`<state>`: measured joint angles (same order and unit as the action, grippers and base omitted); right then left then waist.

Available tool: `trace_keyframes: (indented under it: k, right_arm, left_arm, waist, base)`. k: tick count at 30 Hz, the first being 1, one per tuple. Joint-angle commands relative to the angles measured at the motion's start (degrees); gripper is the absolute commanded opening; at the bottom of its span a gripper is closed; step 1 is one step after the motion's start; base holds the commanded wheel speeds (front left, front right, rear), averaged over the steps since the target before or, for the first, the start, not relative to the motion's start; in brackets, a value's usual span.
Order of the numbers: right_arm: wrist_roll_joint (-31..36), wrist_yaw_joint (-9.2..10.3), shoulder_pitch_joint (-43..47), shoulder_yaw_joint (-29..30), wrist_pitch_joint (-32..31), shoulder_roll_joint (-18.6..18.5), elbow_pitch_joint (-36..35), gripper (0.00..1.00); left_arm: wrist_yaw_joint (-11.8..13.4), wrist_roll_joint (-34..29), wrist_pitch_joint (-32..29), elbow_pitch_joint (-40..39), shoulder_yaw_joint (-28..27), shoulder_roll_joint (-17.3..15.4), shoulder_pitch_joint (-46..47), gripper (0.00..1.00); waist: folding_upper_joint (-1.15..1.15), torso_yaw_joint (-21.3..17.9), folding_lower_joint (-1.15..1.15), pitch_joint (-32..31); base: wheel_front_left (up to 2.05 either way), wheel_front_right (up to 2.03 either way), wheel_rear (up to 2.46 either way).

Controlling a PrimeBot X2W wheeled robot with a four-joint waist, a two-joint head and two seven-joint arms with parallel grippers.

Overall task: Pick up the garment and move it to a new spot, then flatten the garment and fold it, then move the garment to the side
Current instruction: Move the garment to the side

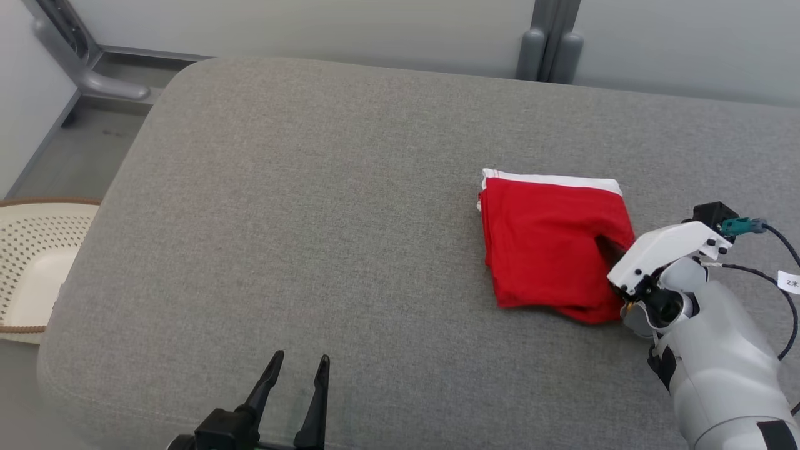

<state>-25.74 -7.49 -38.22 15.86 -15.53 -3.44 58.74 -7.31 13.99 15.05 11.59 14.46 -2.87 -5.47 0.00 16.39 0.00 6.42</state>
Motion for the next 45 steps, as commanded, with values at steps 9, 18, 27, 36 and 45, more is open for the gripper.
trace_keyframes:
  k: [9,18,27,36,45]
  right_arm:
    - [-2.71,0.0,-2.64,-3.56,2.39,-0.63,-1.21,0.0]
    - [0.03,0.0,-6.47,-7.32,2.65,-8.67,-6.6,0.0]
    - [7.29,0.0,-15.21,-2.21,1.53,-17.06,-4.87,0.0]
    - [21.71,0.04,-18.33,3.68,2.14,-24.28,-1.82,1.0]
    - [35.42,0.04,-16.29,6.44,8.72,-21.72,-6.28,1.0]
  left_arm:
    - [0.3,0.21,0.14,-1.37,-2.21,-0.09,-0.78,1.0]
    - [-0.16,-1.63,0.14,-1.85,-0.45,-0.1,3.88,1.0]
    - [-0.2,-1.8,0.14,-0.66,3.41,-1.77,7.59,1.0]
    - [-0.22,-1.03,0.14,-0.63,2.94,-3.18,6.78,1.0]
    - [-0.22,-1.01,0.14,-1.49,1.36,-2.67,5.87,1.0]
  waist:
    - [0.0,-10.42,0.0,1.04]
    - [0.0,-22.08,0.0,6.19]
    - [0.0,-20.13,0.0,11.55]
    - [0.0,-16.41,0.0,12.92]
    - [0.0,-16.41,0.0,10.94]
  base:
    - [0.0,0.0,0.0]
    - [0.0,0.0,0.0]
    - [0.0,0.0,0.0]
    - [0.0,0.0,0.0]
    - [0.0,0.0,0.0]
